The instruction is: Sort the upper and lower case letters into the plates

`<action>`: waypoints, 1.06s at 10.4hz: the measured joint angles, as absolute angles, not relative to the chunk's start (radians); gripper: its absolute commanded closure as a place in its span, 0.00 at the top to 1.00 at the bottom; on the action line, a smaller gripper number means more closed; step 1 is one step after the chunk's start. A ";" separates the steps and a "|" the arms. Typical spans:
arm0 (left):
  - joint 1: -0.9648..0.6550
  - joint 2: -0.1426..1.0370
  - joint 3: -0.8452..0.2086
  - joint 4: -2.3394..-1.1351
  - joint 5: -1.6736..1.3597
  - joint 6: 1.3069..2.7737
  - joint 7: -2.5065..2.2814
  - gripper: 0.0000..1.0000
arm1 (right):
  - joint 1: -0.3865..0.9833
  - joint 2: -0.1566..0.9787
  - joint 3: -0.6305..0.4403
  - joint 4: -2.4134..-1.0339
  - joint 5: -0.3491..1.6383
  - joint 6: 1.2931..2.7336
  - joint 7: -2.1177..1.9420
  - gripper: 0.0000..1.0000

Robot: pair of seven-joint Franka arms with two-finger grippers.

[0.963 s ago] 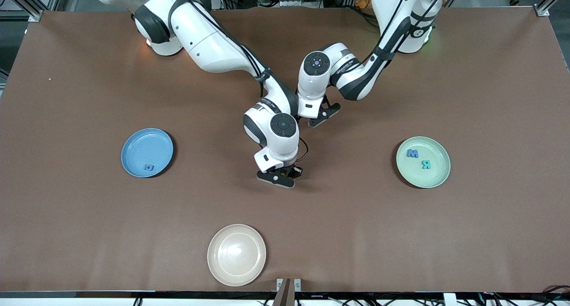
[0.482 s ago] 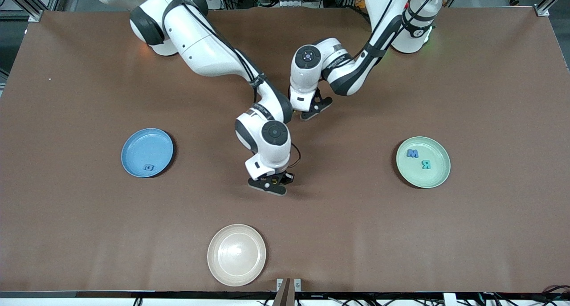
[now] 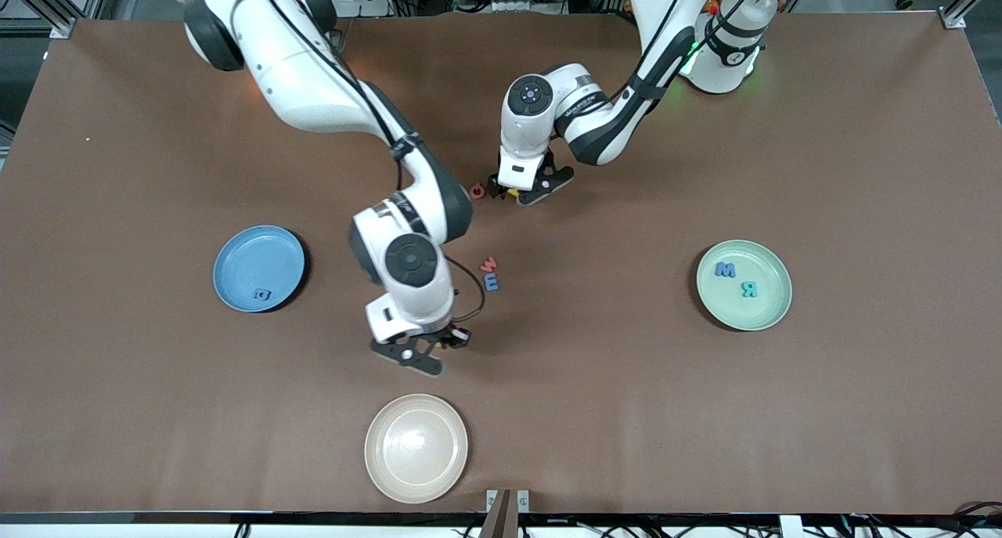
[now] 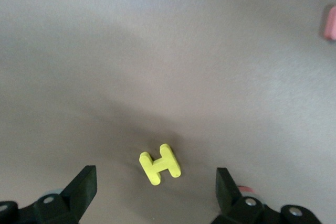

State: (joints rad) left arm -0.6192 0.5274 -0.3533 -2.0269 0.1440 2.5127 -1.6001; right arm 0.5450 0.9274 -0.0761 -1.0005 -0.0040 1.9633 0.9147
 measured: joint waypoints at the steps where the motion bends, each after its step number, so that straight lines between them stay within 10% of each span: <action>1: -0.629 0.542 -0.353 -2.026 0.144 2.513 -1.607 1.00 | 0.505 0.897 -0.077 -1.000 0.027 1.902 0.883 0.00; 5: -0.643 0.588 -0.353 -2.009 0.197 2.513 -1.675 0.96 | 0.316 0.756 -0.076 -1.124 0.127 1.789 0.716 0.00; 11: -0.644 0.609 -0.351 -1.988 0.217 2.513 -1.675 0.50 | 0.128 0.349 -0.076 -1.870 0.161 2.068 0.279 0.00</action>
State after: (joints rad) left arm -0.6437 0.6085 -0.3511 -1.9876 0.2175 2.5133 -1.6751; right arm 0.1283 0.3488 -0.0763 -1.8702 0.1608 2.0678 0.2789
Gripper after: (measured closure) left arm 0.260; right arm 0.727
